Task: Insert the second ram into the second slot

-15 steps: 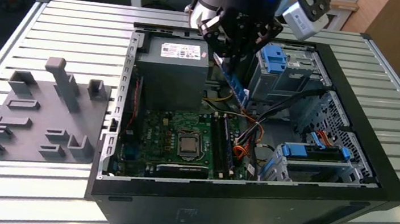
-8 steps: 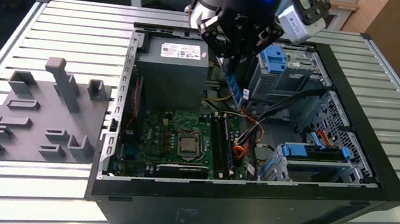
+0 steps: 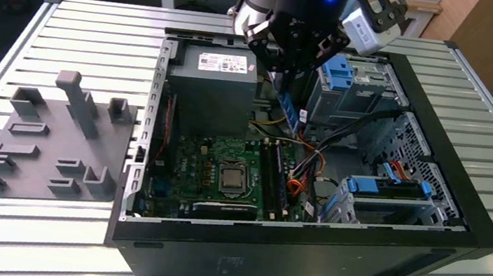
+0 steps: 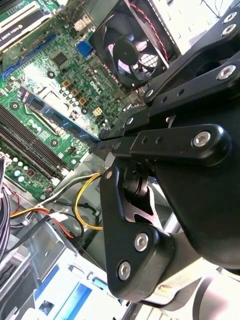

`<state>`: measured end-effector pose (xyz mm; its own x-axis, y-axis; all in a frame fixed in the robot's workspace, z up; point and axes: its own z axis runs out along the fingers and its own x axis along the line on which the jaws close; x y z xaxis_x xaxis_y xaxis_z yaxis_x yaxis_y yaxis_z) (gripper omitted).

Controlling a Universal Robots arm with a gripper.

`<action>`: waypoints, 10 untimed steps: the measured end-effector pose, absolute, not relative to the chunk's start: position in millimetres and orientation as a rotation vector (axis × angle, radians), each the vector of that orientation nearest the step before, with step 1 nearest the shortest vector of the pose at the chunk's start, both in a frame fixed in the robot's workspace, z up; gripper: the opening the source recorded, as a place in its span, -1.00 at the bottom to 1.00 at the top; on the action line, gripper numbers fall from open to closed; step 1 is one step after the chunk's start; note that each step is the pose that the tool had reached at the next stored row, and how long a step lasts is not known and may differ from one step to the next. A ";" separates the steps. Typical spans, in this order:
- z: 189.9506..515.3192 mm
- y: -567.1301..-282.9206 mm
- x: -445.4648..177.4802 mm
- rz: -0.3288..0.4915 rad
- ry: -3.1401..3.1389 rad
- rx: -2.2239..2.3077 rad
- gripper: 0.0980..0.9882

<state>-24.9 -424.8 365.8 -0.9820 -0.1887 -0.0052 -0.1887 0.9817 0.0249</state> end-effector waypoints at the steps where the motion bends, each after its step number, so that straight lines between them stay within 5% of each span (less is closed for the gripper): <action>1: 365.6 -424.8 -24.8 0.038 3.125 -0.296 -0.93; 10: 363.6 -424.8 -24.6 0.012 3.133 -0.204 -0.93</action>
<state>-24.6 -424.8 363.6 -0.9916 -0.1294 -0.0022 -0.1294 0.9916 0.0077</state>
